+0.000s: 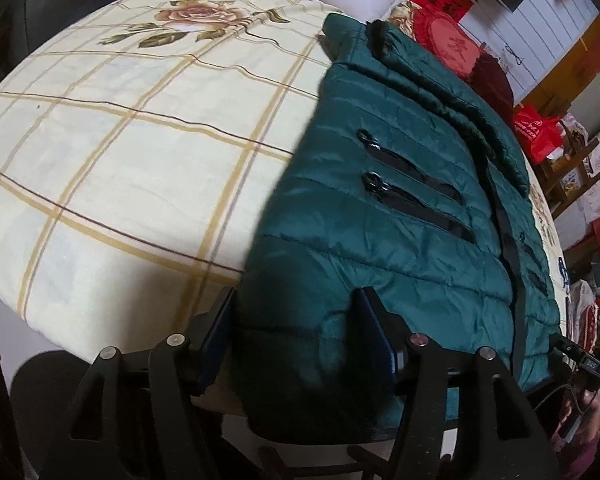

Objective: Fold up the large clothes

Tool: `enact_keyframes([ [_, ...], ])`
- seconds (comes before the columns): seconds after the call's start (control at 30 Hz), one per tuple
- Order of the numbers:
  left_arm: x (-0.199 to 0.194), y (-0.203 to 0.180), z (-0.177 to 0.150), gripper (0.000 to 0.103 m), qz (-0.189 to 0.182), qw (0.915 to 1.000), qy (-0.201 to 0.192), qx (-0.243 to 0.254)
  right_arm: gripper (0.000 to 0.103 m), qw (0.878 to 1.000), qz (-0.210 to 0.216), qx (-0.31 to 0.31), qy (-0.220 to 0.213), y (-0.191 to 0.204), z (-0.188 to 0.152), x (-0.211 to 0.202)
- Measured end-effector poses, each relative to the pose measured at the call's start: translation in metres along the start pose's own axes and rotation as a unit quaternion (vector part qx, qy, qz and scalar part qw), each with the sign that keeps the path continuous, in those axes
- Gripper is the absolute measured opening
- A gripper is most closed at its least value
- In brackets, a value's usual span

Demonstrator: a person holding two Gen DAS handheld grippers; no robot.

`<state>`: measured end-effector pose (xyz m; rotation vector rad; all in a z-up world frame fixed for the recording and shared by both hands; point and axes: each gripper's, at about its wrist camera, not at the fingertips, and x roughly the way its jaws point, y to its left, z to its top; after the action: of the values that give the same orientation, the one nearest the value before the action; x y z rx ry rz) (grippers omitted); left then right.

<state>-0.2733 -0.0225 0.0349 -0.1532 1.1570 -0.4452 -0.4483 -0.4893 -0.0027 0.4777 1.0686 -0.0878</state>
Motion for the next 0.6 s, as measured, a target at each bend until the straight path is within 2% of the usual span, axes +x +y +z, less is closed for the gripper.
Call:
enact_keyframes([
  [0.13, 0.002, -0.009, -0.005, 0.049, 0.005, 0.9998, -0.009, 0.017, 0.093, 1.000, 0.011, -0.008, 0.005, 0.004, -0.004, 0.003],
  [0.27, 0.001, -0.012, -0.010, 0.050, 0.011, 0.9995, -0.023, 0.017, 0.093, 0.999, 0.043, 0.000, 0.001, 0.008, -0.005, 0.004],
  [0.4, 0.003, -0.019, -0.011, 0.050, 0.024, 0.9984, -0.016, 0.048, 0.092, 0.999, 0.045, -0.015, -0.013, 0.011, -0.007, 0.005],
  [0.47, 0.003, -0.020, -0.011, 0.050, 0.024, 0.9982, -0.014, 0.053, 0.078, 0.998, 0.038, -0.036, -0.019, 0.015, -0.009, 0.005],
  [0.53, 0.003, -0.022, -0.012, 0.040, 0.019, 0.9981, -0.012, 0.057, 0.050, 0.997, 0.037, -0.056, -0.028, 0.018, -0.010, 0.003],
  [0.6, 0.001, -0.024, -0.013, 0.030, 0.019, 0.9977, -0.015, 0.063, 0.042, 0.997, 0.045, -0.055, -0.038, 0.017, -0.008, 0.000],
])
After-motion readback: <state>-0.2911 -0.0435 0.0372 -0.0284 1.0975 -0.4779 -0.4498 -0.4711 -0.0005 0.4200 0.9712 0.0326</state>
